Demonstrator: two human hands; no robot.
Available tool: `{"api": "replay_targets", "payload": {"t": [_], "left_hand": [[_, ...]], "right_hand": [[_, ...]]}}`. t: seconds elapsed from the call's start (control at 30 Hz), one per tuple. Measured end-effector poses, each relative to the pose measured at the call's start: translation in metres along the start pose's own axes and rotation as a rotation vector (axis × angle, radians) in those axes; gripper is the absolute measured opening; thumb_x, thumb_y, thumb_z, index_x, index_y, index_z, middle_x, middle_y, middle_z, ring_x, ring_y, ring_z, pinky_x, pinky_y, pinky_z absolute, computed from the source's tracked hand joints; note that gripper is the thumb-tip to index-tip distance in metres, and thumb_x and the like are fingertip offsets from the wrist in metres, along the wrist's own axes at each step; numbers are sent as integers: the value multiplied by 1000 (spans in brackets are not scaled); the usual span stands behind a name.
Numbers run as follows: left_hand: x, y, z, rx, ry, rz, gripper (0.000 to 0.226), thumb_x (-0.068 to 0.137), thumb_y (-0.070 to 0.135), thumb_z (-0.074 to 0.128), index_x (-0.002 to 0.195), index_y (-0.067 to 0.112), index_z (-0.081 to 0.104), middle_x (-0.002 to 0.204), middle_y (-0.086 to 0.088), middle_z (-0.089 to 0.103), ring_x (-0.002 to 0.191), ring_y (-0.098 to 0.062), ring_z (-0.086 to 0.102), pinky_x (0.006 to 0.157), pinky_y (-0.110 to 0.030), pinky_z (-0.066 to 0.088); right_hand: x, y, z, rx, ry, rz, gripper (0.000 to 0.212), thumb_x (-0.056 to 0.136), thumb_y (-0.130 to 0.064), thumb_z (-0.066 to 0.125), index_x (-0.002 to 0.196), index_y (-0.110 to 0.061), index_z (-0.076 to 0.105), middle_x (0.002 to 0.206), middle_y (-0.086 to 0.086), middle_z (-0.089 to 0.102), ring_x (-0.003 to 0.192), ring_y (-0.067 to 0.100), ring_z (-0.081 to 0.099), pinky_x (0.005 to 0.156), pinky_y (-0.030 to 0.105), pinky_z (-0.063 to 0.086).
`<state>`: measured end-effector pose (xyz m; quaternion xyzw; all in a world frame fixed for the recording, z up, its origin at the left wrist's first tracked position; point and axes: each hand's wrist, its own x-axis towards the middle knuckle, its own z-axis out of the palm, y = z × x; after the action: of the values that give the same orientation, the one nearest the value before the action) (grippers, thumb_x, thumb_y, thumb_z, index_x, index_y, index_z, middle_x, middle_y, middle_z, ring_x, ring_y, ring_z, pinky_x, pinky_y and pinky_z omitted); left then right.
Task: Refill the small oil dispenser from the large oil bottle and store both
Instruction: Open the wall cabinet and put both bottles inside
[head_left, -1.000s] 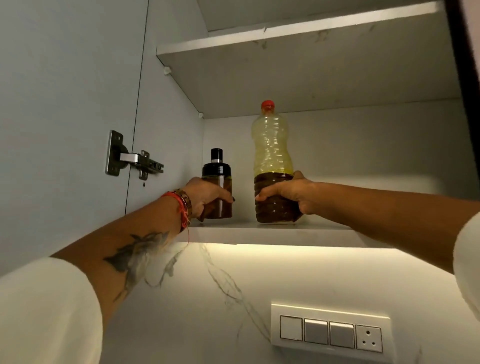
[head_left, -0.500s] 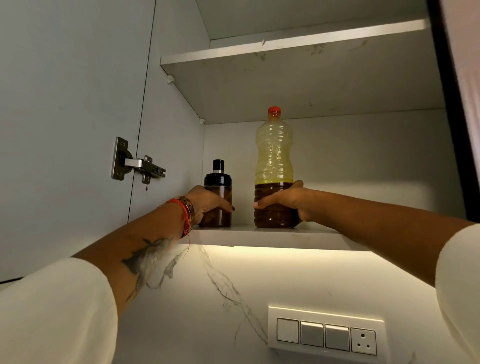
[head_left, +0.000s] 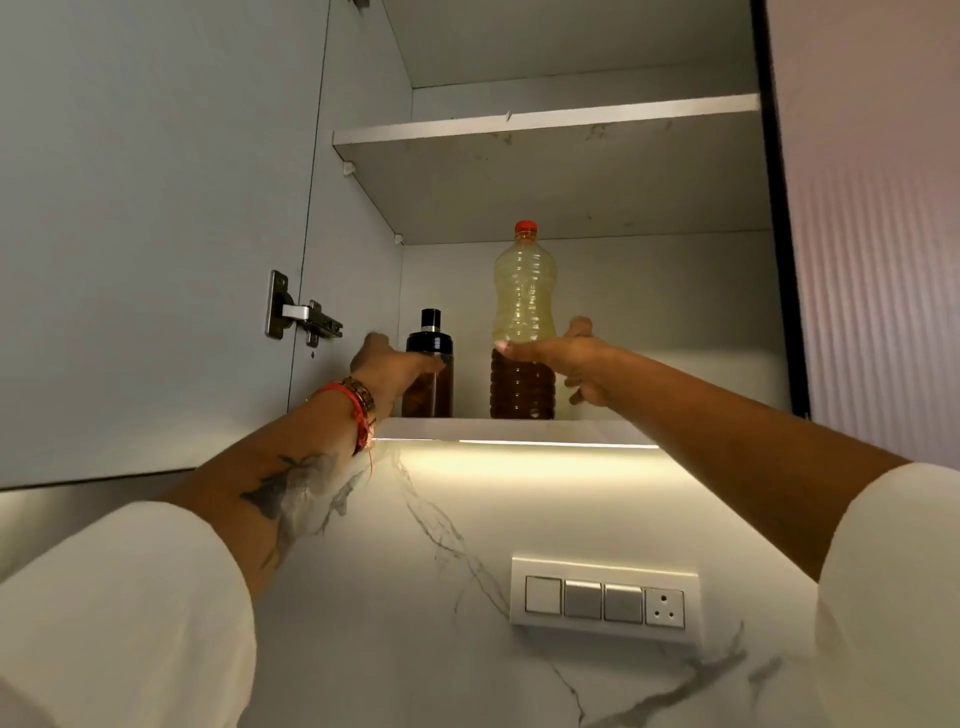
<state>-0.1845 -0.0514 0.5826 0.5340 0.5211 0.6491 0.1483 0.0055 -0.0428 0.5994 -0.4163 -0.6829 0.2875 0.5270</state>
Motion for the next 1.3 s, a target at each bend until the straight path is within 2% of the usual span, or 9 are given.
{"api": "replay_targets", "payload": {"t": [0.13,0.23,0.3,0.43,0.63,0.77,1.03,1.17,1.3], "left_hand": [[-37,11,-12,51,77,155,78,81,26,71,142,10,27,142,-16,38,126,-30,42,88,-28,37],[-62,17,-21,14,116,224,76,82,32,69,142,12,27,144,-15,37,128,-29,41,90,-27,37],[-79,20,-28,0,128,259,75,83,34,67,143,13,27,145,-14,36,129,-28,40,87,-26,36],[-110,29,-39,-41,148,285,71,85,38,63,142,14,28,145,-10,37,129,-25,41,85,-23,34],[-168,30,-57,-122,103,258,68,86,39,61,142,15,30,146,-9,37,131,-25,40,101,-30,36],[-212,33,-74,-156,66,248,65,88,38,60,141,16,31,146,-7,37,131,-23,40,95,-26,35],[-288,50,-111,-164,65,212,60,89,37,58,139,16,33,145,-7,39,130,-24,39,104,-34,37],[-330,56,-130,-162,54,199,59,89,37,58,139,16,34,144,-6,40,129,-23,40,96,-27,35],[-365,57,-157,-184,28,169,60,88,40,58,139,19,34,144,-2,40,129,-21,40,95,-26,34]], "right_hand": [[-44,-10,-1,-45,56,-126,86,81,-43,66,142,-15,12,131,15,44,91,23,50,75,32,42],[-72,-18,1,-58,136,-172,82,84,-51,58,142,-16,12,141,19,36,118,33,46,89,41,42],[-92,-21,4,-47,172,-158,82,84,-56,54,144,-17,12,145,19,32,127,38,40,97,46,39],[-130,-29,7,-20,226,-145,78,86,-59,48,144,-18,14,148,18,28,130,38,36,99,49,37],[-189,-37,12,26,284,-114,71,90,-55,45,144,-19,16,150,13,25,132,36,34,101,49,36],[-232,-47,13,47,296,-84,70,90,-56,43,144,-20,17,151,11,23,133,36,32,104,51,34],[-315,-74,14,71,280,-43,68,90,-58,39,144,-23,16,150,10,26,132,35,33,104,50,33],[-354,-85,22,83,291,-8,68,90,-59,37,145,-24,15,151,9,26,133,34,33,107,53,33],[-389,-99,38,117,289,49,69,87,-63,37,143,-27,19,149,7,31,131,33,36,105,53,34]]}}
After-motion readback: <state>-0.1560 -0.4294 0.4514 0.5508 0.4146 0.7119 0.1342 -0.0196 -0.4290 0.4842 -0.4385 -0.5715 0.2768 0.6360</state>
